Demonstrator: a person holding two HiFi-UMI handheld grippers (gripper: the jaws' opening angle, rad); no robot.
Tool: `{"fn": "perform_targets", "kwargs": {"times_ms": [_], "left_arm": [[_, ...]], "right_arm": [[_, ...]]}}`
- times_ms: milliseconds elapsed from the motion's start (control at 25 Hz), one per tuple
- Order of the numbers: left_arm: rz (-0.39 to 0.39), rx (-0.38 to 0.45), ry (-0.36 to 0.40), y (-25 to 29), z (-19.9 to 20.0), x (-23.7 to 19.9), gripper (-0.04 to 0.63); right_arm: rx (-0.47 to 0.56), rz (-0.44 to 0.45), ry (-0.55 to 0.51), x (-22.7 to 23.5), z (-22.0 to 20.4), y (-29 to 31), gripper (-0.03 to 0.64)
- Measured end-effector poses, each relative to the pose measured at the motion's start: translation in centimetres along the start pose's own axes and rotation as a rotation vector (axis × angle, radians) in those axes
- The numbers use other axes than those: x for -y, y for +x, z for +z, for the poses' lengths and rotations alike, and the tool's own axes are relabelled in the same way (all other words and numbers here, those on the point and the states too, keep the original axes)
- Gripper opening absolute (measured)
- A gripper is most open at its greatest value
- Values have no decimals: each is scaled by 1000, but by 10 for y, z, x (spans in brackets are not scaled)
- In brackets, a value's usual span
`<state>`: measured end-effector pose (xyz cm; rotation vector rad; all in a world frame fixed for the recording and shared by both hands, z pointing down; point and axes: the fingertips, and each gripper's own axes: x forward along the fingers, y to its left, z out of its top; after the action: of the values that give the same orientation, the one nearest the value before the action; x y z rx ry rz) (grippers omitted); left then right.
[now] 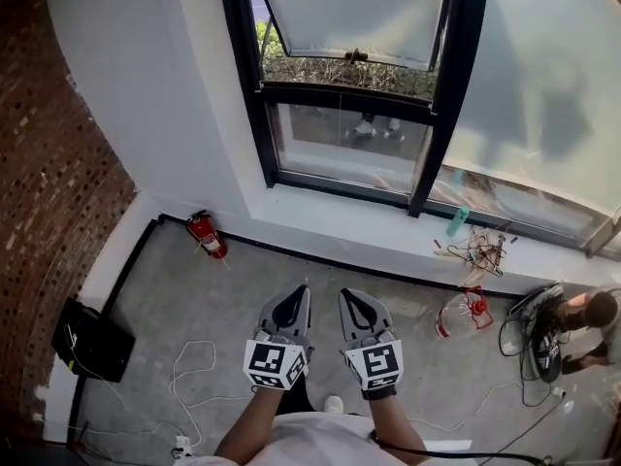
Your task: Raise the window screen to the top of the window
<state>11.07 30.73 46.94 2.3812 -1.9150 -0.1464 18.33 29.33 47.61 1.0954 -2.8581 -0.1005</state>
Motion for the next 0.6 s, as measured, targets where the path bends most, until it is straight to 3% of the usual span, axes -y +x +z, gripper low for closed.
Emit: {"fn": "perform_targets", "kwargs": {"times_ms": [120,240,600], "left_arm": [[-23,12,4,33,1,-21,0],[2,16,-36,63,1,-66,0],[45,87,-81,146,42,-212,0]], "right_arm": [[-13,-29,3,24,-6,35,2],[-13,-22,-3,35,-5,85,2],[37,92,-43,21,31,263,2]]}}
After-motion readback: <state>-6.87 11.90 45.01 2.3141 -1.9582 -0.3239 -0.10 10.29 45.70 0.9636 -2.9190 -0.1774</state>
